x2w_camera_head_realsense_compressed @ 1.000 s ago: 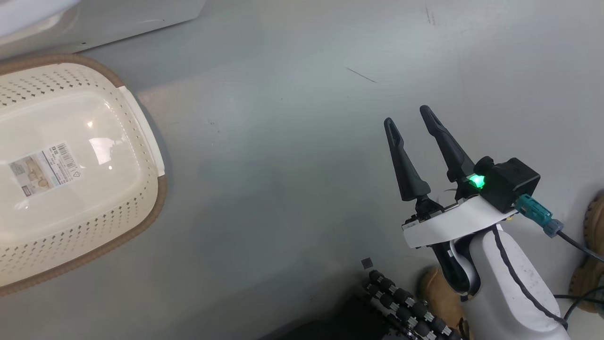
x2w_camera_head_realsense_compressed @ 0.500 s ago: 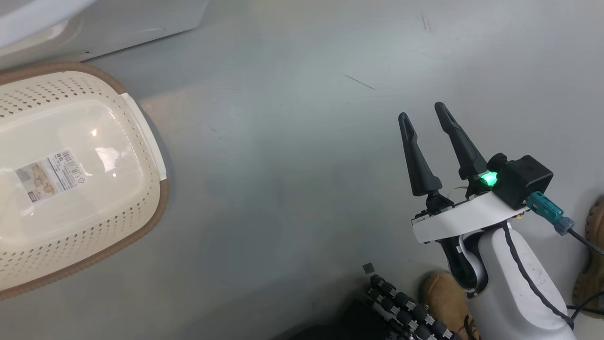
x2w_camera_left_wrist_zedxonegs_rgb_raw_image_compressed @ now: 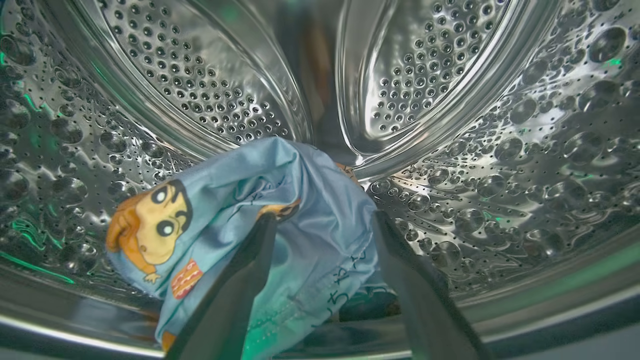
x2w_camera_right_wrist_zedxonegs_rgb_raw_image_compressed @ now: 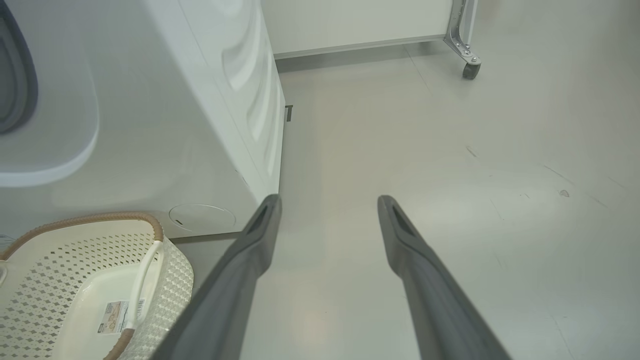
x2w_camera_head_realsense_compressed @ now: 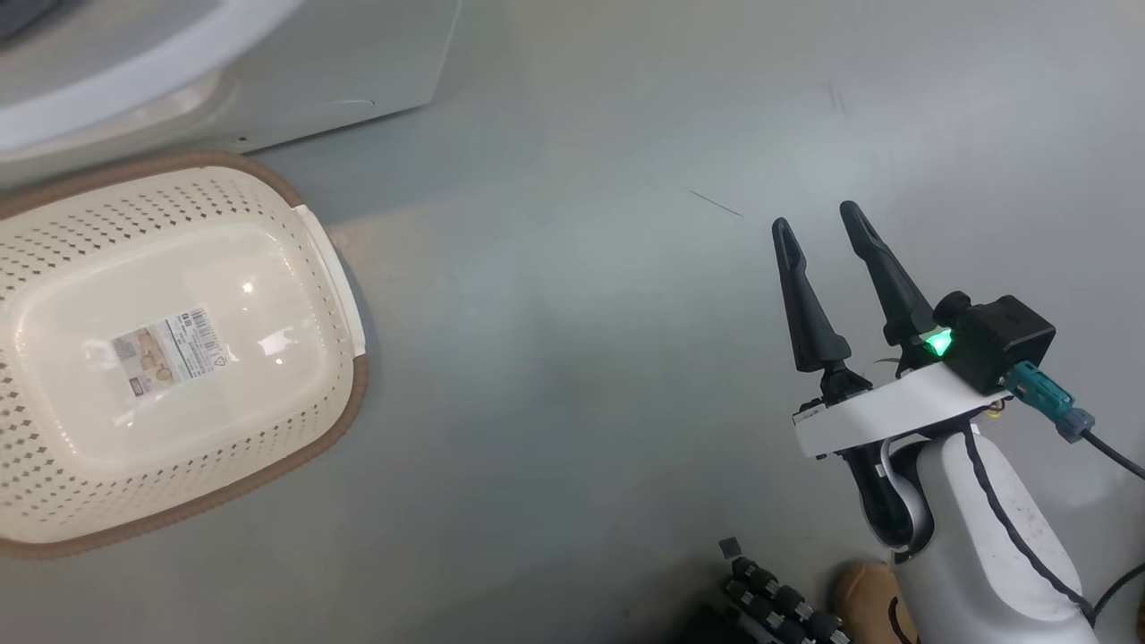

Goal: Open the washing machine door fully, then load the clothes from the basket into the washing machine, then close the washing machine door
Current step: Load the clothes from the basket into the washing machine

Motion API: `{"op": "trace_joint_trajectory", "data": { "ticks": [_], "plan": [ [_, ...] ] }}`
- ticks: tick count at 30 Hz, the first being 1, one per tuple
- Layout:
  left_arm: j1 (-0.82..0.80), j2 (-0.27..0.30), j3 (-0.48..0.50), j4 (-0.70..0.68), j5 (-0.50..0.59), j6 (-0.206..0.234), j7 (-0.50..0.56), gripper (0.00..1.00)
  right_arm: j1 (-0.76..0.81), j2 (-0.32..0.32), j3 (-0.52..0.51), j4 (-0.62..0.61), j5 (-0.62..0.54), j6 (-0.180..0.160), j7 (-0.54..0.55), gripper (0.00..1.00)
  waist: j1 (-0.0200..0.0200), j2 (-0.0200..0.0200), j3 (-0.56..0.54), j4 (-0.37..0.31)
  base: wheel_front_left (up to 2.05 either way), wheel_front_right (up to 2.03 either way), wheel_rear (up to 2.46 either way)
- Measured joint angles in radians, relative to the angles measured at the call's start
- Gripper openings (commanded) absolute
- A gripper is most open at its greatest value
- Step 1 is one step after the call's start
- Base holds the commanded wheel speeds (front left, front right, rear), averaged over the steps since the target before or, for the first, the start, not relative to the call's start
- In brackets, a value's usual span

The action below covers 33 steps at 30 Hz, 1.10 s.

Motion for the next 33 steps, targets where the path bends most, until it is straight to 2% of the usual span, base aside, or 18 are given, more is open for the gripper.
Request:
{"op": "trace_joint_trajectory", "data": {
  "ticks": [17, 23, 33],
  "plan": [
    [0.168, -0.098, 0.059, 0.028, -0.085, 0.003, -0.021, 1.0, 0.015, -0.001, -0.047, 0.047, -0.015, 0.0, 0.0, 1.0, 0.0, 0.0, -0.162, 0.081, 0.0, 0.0, 0.0],
    [0.251, -0.141, 0.081, -0.011, -0.117, -0.027, -0.021, 1.0, 0.041, -0.001, -0.065, 0.054, -0.015, 0.0, 0.0, 1.0, -0.0001, 0.0, -0.226, 0.112, 0.0, 0.0, 0.0],
    [0.421, -0.204, 0.044, -0.147, -0.103, -0.084, -0.021, 1.0, 0.07, -0.002, -0.101, 0.06, -0.024, 0.0, 0.0, 1.0, -0.0001, 0.0, -0.311, 0.153, 0.0, 0.0, 0.0]
  ]
}}
